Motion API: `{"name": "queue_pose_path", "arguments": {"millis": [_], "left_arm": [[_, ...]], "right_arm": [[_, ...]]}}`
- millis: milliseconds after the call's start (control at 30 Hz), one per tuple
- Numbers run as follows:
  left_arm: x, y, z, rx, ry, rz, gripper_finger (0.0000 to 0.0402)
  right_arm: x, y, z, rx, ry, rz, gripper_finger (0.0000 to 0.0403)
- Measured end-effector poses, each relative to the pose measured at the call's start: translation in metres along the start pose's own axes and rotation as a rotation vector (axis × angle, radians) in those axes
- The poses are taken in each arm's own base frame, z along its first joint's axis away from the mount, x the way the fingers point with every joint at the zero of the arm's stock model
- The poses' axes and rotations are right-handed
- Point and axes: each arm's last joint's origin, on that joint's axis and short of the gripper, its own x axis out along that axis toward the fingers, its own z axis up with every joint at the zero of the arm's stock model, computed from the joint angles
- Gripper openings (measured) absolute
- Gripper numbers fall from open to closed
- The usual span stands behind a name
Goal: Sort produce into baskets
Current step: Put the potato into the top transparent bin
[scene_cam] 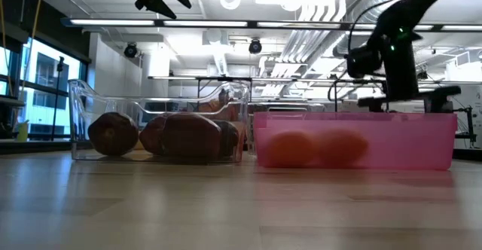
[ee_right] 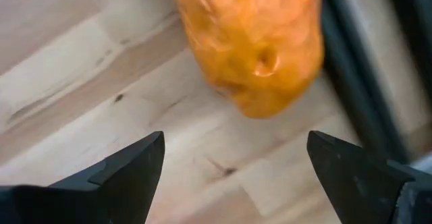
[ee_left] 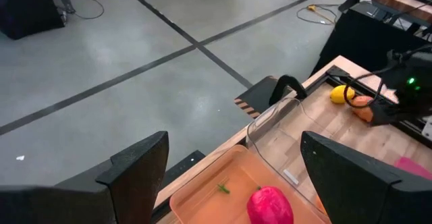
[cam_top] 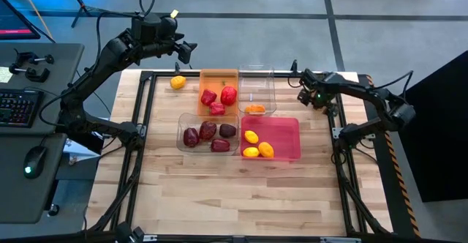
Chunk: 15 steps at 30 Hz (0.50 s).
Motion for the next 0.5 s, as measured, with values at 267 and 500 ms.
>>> {"name": "queue_pose_path", "arguments": {"millis": [267,500], "left_arm": [[0.000,0.000,0.000,-0.001,0.000,0.000,0.0323],[0.000,0.000,0.000,-0.007,0.003,0.000,0.0323]], "right_arm": [[-0.032,0.008,0.020,-0.144,-0.042,0.003,0.0352],[0.000,0.005,0.037,-0.061,-0.048,-0.140,0.0352]]}}
